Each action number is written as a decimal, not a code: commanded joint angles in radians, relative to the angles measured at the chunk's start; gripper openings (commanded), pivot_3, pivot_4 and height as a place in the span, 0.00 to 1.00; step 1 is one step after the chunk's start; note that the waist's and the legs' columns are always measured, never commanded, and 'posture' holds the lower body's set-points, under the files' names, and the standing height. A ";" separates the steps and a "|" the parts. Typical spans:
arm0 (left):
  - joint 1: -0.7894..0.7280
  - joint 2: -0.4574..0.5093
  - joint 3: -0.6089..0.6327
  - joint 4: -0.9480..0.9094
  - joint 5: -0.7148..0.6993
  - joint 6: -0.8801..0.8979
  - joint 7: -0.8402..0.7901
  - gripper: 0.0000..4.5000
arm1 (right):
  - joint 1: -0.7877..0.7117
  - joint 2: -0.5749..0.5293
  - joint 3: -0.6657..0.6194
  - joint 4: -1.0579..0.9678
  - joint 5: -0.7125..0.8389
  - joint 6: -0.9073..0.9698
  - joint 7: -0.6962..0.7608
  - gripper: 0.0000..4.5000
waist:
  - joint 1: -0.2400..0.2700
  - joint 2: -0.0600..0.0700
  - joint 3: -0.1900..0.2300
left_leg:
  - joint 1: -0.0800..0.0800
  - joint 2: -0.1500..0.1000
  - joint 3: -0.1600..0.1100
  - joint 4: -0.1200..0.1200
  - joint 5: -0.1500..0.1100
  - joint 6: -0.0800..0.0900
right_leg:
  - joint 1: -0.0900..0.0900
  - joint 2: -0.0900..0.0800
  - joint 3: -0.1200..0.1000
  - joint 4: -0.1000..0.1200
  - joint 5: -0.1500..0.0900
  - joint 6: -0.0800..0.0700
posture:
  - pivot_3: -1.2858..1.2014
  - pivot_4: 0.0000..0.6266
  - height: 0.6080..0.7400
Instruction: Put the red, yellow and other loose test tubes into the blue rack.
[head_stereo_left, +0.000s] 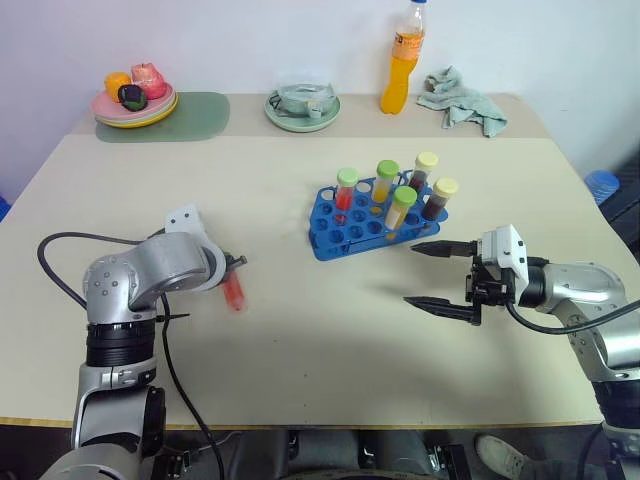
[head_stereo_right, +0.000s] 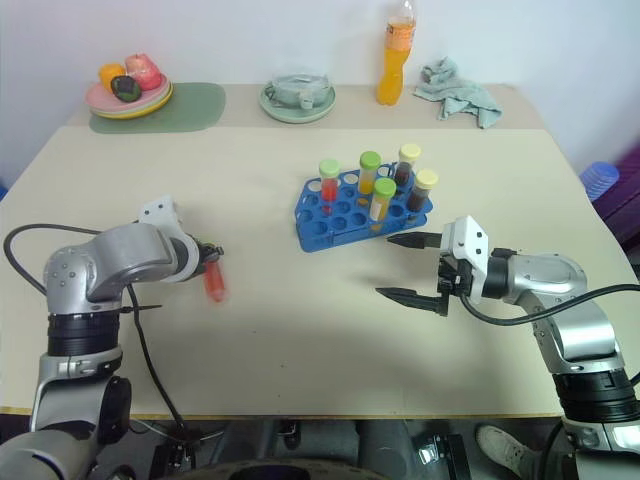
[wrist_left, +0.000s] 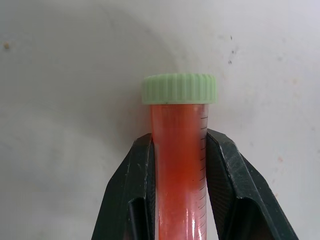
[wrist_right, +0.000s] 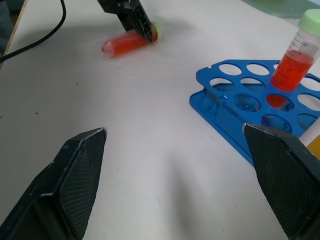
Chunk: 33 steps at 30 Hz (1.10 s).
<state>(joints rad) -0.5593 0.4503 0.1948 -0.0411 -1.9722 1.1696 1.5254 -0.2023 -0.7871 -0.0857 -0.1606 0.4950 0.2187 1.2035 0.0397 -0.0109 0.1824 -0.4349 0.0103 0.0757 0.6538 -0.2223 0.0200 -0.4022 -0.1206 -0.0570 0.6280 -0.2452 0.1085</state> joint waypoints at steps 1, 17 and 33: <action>-0.039 0.089 0.020 -0.006 0.000 0.107 -0.279 0.22 | -0.013 0.009 -0.008 -0.009 0.005 -0.011 -0.003 1.00 | -0.002 -0.001 0.000 | 0.000 0.000 0.000 0.000 0.000 0.000 | 0.000 0.001 0.000 0.000 0.000 0.000 | 0.52 0.24 1.00; -0.064 0.216 -0.113 -0.340 0.978 -0.508 -1.763 0.22 | 0.100 0.042 -0.065 -0.177 -0.063 0.219 -0.361 1.00 | 0.001 -0.001 0.000 | -0.003 0.002 0.003 -0.005 -0.001 -0.004 | -0.002 0.001 0.000 -0.011 0.001 -0.004 | 0.52 0.24 1.00; -0.097 -0.119 -0.295 0.229 1.384 -1.104 -2.532 0.22 | 0.409 0.100 -0.248 -0.459 -0.034 0.274 -0.525 1.00 | -0.001 0.000 0.000 | -0.009 0.004 0.004 -0.001 -0.006 0.011 | -0.006 0.003 -0.001 -0.013 0.004 -0.002 | 0.52 0.24 1.00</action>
<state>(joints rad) -0.6324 0.3387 -0.1085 0.1664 -0.6001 0.0985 -0.9596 0.1996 -0.6938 -0.3015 -0.5714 0.4547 0.5115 0.6917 0.0387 -0.0110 0.1825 -0.4434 0.0149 0.0796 0.6538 -0.2286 0.0308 -0.4079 -0.1176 -0.0581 0.6149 -0.2408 0.1067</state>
